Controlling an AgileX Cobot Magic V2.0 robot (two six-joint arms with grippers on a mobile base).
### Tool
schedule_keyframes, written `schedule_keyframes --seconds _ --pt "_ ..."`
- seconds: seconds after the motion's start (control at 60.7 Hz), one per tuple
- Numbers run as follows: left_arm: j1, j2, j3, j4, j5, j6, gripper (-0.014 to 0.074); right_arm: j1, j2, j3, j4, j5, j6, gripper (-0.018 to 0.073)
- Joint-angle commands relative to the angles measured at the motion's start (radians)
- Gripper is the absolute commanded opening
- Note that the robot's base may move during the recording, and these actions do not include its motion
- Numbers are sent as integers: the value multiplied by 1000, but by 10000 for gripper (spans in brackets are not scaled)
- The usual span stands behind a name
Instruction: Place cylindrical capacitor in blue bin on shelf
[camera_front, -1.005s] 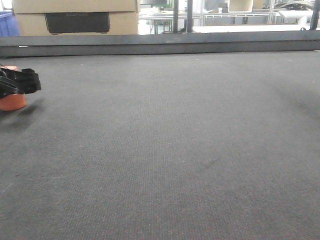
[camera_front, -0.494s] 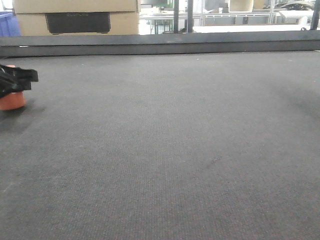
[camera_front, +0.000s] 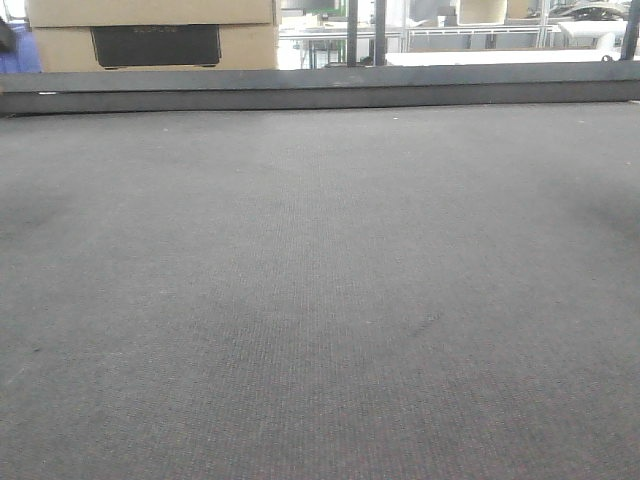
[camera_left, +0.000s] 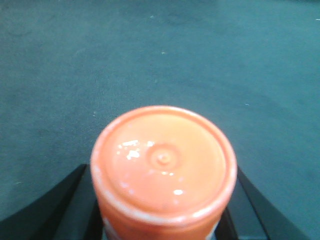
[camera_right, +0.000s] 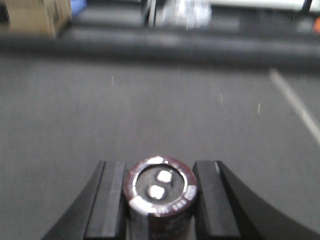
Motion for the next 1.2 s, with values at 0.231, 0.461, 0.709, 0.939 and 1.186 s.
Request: schedule_keyframes --seconds 0.231,0.461,0.709,0.939,1.186 --pt "-1 -303 -27 139 293 -4 -111 65 -85 28 -45 76 -2 -133" --pt "-1 -438 -27 149 406 -4 -111 91 -160 47 -37 163 -2 -133" --pt "-1 -538 -27 147 457 -4 -111 91 -326 50 -35 225 -2 -133" --pt "-1 -560 -27 147 470 -4 -111 91 -434 50 -35 248 -2 -133" --pt "-1 -560 -27 147 456 -4 -111 91 -507 50 -35 245 -2 -133"
